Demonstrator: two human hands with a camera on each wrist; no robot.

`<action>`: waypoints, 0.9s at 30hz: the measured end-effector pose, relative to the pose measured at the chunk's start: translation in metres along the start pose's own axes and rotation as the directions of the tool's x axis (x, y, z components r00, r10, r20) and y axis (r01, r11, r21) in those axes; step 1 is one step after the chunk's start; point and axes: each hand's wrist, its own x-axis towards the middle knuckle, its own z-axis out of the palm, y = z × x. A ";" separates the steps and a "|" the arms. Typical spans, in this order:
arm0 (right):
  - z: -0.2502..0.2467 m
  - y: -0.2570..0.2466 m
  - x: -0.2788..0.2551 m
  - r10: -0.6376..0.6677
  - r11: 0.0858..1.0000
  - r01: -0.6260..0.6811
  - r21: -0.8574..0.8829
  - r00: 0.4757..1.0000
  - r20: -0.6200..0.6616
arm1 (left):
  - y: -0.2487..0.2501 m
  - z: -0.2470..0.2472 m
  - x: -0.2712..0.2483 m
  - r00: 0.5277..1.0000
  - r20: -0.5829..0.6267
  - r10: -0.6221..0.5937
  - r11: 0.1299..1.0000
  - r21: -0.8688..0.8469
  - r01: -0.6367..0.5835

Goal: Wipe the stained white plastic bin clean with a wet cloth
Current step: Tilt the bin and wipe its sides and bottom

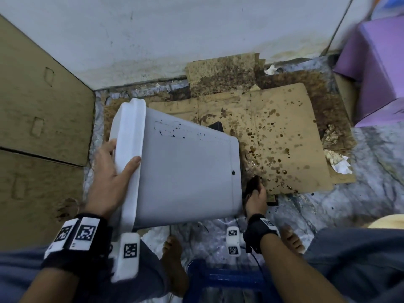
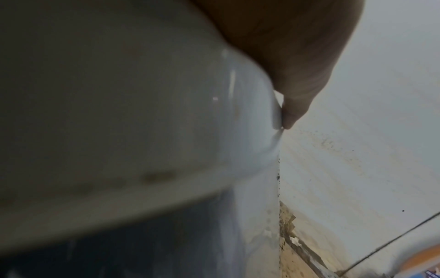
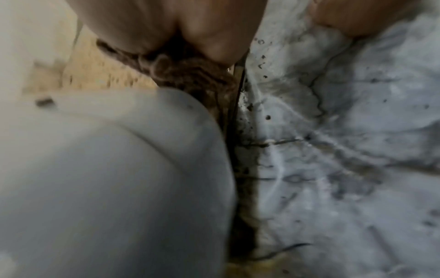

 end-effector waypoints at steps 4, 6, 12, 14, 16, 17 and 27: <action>-0.012 -0.057 0.015 -0.132 0.981 0.140 0.133 0.989 -0.067 | 0.004 -0.002 -0.001 1.000 -0.016 -0.019 1.000 0.011 0.020; -0.016 -0.098 0.008 -0.227 0.961 0.227 0.156 0.974 -0.018 | 0.010 -0.003 -0.001 1.000 -0.014 -0.028 1.000 -0.004 0.028; 0.020 -0.190 -0.081 -0.617 0.786 0.585 0.199 0.725 0.307 | 0.029 -0.013 0.006 0.993 0.091 -0.069 0.980 0.194 0.051; 0.041 -0.197 -0.115 -0.692 0.704 0.677 0.216 0.587 0.420 | 0.042 -0.011 0.009 0.993 0.085 -0.082 0.971 0.232 0.060; 0.063 -0.193 -0.138 -0.732 0.618 0.758 0.210 0.457 0.505 | 0.054 -0.009 0.012 0.994 0.076 -0.083 0.971 0.230 0.063; 0.073 -0.189 -0.143 -0.741 0.576 0.796 0.186 0.412 0.530 | 0.058 -0.008 0.013 0.993 0.081 -0.081 0.971 0.230 0.061; 0.088 -0.175 -0.129 -0.771 0.374 0.927 -0.025 0.326 0.547 | 0.071 0.016 0.016 0.990 0.117 -0.077 0.997 0.017 0.076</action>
